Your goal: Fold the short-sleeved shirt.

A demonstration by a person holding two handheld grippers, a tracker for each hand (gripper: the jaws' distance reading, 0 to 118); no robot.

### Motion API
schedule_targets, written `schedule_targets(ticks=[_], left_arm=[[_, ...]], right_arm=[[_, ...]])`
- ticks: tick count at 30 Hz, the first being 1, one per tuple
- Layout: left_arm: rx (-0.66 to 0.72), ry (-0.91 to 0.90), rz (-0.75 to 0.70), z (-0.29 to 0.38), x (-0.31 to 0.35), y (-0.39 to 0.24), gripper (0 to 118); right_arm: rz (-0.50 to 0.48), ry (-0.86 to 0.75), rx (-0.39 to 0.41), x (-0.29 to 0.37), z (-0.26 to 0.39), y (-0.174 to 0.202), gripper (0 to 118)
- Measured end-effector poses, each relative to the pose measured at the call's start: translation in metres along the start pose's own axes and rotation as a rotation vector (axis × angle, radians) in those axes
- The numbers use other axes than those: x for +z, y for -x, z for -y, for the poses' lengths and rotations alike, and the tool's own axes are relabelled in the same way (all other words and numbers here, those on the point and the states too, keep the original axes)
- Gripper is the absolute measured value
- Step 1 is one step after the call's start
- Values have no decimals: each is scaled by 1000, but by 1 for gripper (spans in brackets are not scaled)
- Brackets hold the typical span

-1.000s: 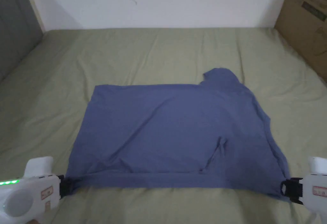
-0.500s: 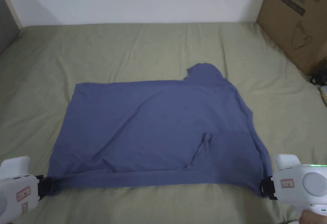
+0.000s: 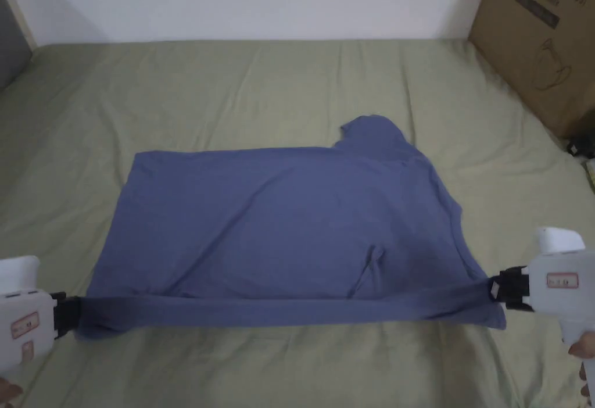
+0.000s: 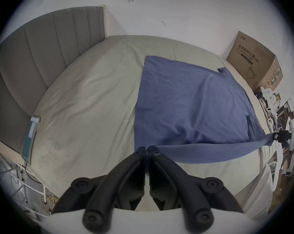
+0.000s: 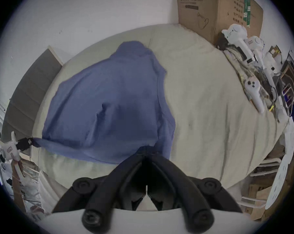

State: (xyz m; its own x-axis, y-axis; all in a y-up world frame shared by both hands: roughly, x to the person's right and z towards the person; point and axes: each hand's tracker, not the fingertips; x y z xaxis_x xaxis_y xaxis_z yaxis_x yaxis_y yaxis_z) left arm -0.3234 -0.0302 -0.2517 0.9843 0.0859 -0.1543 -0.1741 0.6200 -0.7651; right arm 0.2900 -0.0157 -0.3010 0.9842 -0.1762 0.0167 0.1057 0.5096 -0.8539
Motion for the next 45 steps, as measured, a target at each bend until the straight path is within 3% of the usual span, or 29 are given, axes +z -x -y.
schedule_targets(ticks=[9, 13, 15, 16, 17, 18, 22, 23, 24, 25, 26, 27, 30, 34, 35, 36, 37, 38, 39, 41, 45], left_arm=[[-100, 55, -52, -67, -75, -9, 4], [-133, 102, -103, -69, -106, -10, 15], [-117, 92, -109, -68, -107, -5, 68], [-92, 94, -92, -66, -102, -2, 96], [-63, 73, -67, -65, -95, -1, 111], [-50, 45, -43, -65, -86, 0, 109], [-61, 15, -48, -57, -49, -3, 104], [-59, 9, -44, -53, -39, -5, 97], [-56, 5, -31, -50, -31, -6, 84], [-48, 2, -6, -43, -22, -7, 62], [-31, -12, 7, -34, -17, -10, 23], [-27, -9, 22, -27, -14, -12, 0], [-29, 19, 47, 9, -7, -18, 0], [-34, 71, 21, 44, -9, -16, 0], [-20, 65, 28, 44, -10, -11, 5], [16, 59, 20, 41, -13, -4, 21], [56, 54, 20, 37, -16, 2, 46], [73, 58, 31, 32, -19, 7, 80], [78, 58, 38, 27, -25, 12, 95], [86, 60, 27, 14, -35, 14, 105], [97, 55, 4, -3, -65, 16, 105]], right_arm=[[58, 48, 2, -71, -81, 11, 0], [118, 109, 43, -103, -84, 14, 0], [125, 94, 53, -103, -81, 15, 4], [129, 85, 48, -101, -80, 17, 23], [134, 78, 41, -97, -79, 18, 56], [130, 58, 36, -90, -78, 14, 72], [104, -47, 32, -55, -75, 21, 70], [83, -55, 32, -45, -73, 25, 69], [74, -61, 26, -37, -70, 29, 68], [46, -82, 28, -30, -65, 33, 61], [26, -107, 26, -22, -58, 38, 34], [19, -106, 28, -19, -51, 42, 1], [-52, -63, 54, -23, -26, 53, 0], [-38, -16, 80, -33, 5, 63, 0], [-43, -11, 77, -34, 9, 63, 0], [-54, -2, 72, -35, 13, 64, 0], [-59, -3, 69, -35, 17, 64, 0], [-63, -8, 64, -34, 19, 63, 0], [-65, -9, 59, -34, 21, 63, 0], [-65, -3, 49, -34, 23, 62, 0], [-63, 9, 31, -34, 28, 57, 0]])
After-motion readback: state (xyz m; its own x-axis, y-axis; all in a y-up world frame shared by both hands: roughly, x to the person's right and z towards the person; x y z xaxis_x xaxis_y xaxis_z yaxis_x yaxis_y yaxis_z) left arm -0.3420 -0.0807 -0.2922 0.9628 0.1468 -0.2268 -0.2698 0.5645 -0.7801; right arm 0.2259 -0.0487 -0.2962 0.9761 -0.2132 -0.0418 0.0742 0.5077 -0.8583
